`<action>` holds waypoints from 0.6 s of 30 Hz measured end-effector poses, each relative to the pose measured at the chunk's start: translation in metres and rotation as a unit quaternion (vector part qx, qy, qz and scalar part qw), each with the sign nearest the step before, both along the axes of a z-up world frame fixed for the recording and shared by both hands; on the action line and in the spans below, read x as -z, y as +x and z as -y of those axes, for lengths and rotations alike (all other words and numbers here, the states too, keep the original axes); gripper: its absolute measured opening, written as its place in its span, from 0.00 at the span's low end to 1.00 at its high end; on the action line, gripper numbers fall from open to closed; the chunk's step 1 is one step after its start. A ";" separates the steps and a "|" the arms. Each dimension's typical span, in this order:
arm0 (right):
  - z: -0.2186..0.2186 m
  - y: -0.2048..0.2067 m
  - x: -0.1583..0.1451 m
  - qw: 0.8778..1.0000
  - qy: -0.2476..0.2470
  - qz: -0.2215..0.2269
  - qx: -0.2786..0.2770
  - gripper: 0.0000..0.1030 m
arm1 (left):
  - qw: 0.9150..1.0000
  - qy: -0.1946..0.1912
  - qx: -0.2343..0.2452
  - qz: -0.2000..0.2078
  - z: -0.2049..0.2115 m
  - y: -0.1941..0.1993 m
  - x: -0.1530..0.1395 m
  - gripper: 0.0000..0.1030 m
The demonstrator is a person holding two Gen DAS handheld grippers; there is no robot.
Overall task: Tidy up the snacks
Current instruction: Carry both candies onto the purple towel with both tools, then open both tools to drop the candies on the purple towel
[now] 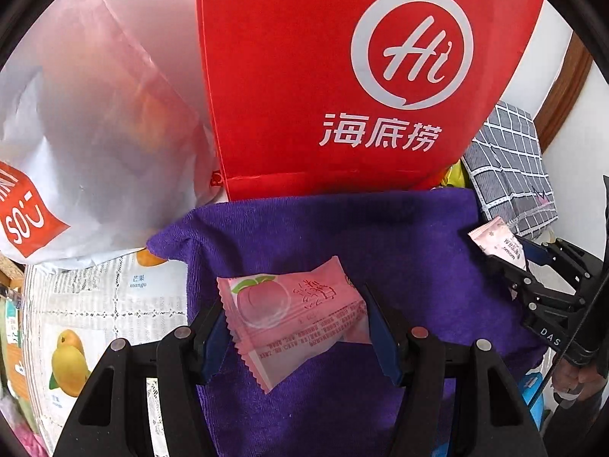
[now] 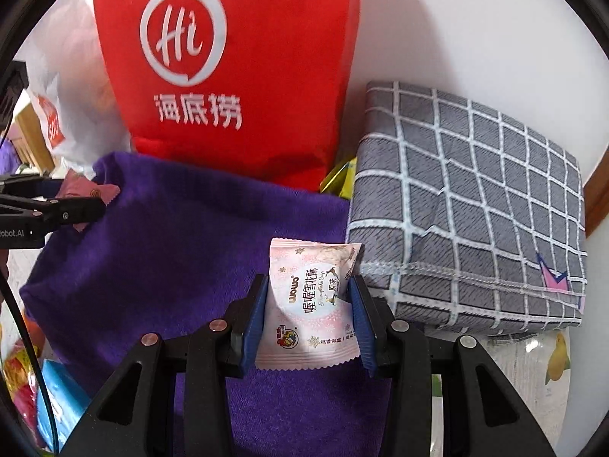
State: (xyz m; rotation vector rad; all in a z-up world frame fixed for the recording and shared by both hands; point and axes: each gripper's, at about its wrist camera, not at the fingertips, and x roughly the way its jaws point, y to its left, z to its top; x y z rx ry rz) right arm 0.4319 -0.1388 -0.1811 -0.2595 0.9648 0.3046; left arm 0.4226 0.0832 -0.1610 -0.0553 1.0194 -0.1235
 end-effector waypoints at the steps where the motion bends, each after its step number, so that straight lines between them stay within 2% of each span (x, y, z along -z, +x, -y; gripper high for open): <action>1: -0.002 -0.001 0.001 1.000 0.000 0.001 -0.002 0.41 | 1.000 0.000 0.002 0.000 0.001 0.000 0.001 0.60; 14: -0.017 -0.002 0.019 1.000 0.002 -0.016 -0.014 0.43 | 1.000 -0.002 0.003 -0.020 0.007 0.008 0.015 0.61; 18: -0.021 -0.003 0.018 1.000 0.002 -0.014 -0.016 0.51 | 1.000 -0.012 0.006 -0.027 0.009 0.010 0.017 0.61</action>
